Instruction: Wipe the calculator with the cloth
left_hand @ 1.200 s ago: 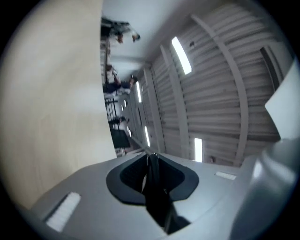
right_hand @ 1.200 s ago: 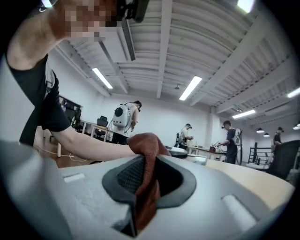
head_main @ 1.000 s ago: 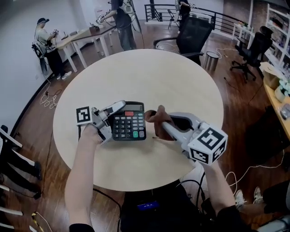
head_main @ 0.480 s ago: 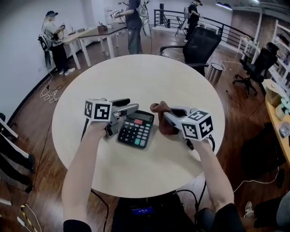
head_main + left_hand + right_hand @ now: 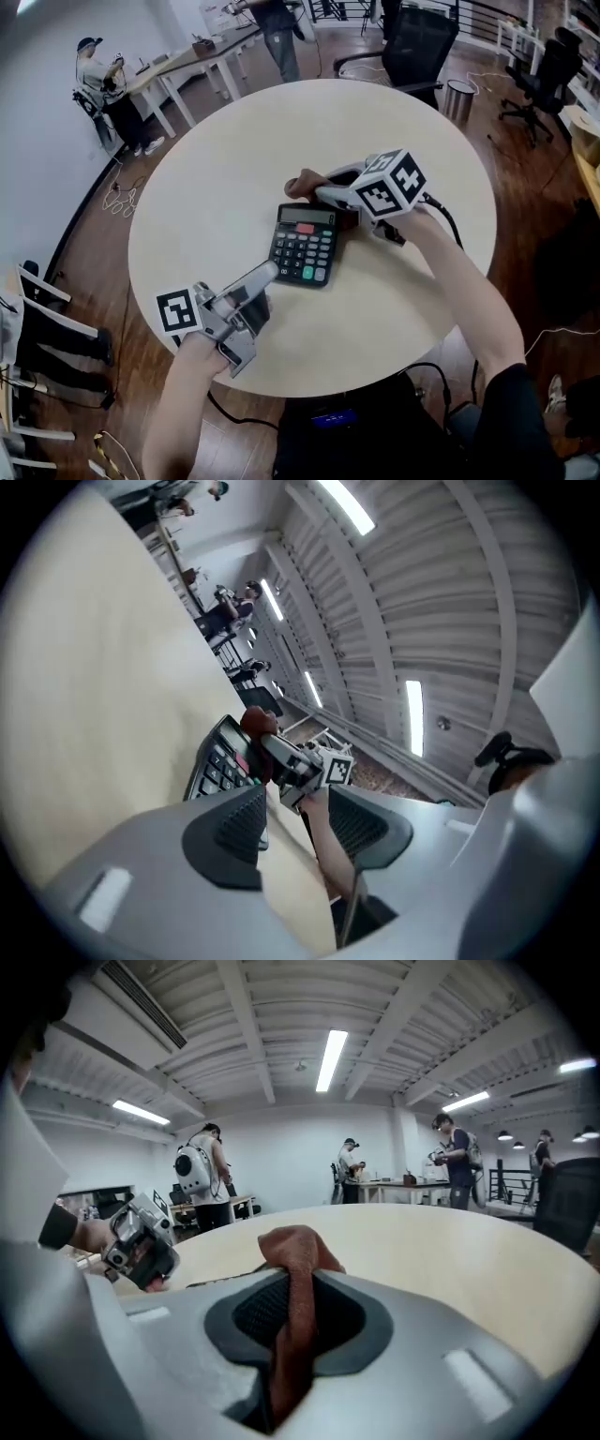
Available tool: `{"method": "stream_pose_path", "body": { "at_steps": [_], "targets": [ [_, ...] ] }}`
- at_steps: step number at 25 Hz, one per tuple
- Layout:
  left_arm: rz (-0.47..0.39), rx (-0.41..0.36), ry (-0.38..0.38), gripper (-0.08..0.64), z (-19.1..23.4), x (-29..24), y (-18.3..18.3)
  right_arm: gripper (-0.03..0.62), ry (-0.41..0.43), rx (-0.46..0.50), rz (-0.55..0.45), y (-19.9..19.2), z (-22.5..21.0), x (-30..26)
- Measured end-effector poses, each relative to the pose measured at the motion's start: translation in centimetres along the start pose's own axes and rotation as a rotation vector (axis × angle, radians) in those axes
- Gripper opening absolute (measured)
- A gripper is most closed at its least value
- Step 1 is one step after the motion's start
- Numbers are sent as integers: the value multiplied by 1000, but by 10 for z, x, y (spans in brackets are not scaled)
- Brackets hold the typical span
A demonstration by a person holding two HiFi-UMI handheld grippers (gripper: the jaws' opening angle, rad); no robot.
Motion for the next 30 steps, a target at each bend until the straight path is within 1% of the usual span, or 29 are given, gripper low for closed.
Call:
{"method": "stream_pose_path", "body": {
  "at_steps": [1, 3, 5, 6, 7, 9, 11, 12, 13, 14, 15, 17, 19, 21, 24, 26, 28, 30],
  "targets": [
    [-39, 39, 4, 199, 6, -1, 4, 51, 31, -5, -4, 0, 6, -2],
    [-116, 105, 18, 199, 17, -3, 16, 51, 61, -24, -11, -5, 15, 0],
    [-176, 141, 27, 199, 26, -3, 28, 51, 69, -56, -16, -12, 22, 6],
    [-192, 148, 32, 199, 29, -3, 33, 51, 74, -79, -22, -17, 27, 11],
    [-196, 149, 42, 199, 32, -3, 36, 51, 76, -109, -32, -23, 33, 18],
    [-191, 124, 85, 199, 38, -1, 46, 51, 85, -184, -69, -35, 43, 33],
    [-216, 78, 134, 199, 43, 7, 62, 51, 136, -237, -107, -44, 59, 45],
    [-233, 60, 144, 199, 44, 13, 68, 51, 161, -246, -118, -46, 66, 47],
    [-242, 47, 144, 199, 43, 18, 71, 51, 165, -244, -124, -46, 70, 49],
    [-236, 33, 140, 199, 41, 22, 68, 51, 138, -232, -124, -46, 67, 50],
    [-213, 12, 137, 198, 37, 22, 62, 51, 90, -216, -123, -44, 59, 51],
    [-126, -45, 150, 191, 29, 14, 45, 51, 0, -190, -124, -37, 36, 50],
    [-56, -81, 168, 179, 23, 5, 33, 51, -29, -181, -123, -23, 22, 39],
    [-30, -77, 183, 178, 23, 1, 29, 51, -5, -157, -93, -14, 25, 19],
    [-33, -42, 185, 167, 26, -2, 26, 51, 40, -88, -52, -15, 41, 8],
    [-54, -17, 172, 153, 27, -1, 26, 51, 52, -54, -49, -23, 51, 18],
    [-80, -3, 159, 133, 29, 1, 27, 51, 69, -41, -51, -35, 60, 33],
    [-88, -4, 157, 132, 31, 2, 28, 51, 109, -38, -51, -49, 75, 47]
  ]
}}
Point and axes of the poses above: the fingertips, and each gripper's own axes: x backward along the fingers, z to its left, y out of its top, the point moved 1 cm from there along x, backward along the fingers, and after that the axes turned 13 degrees about z, right-handed, at the moved point
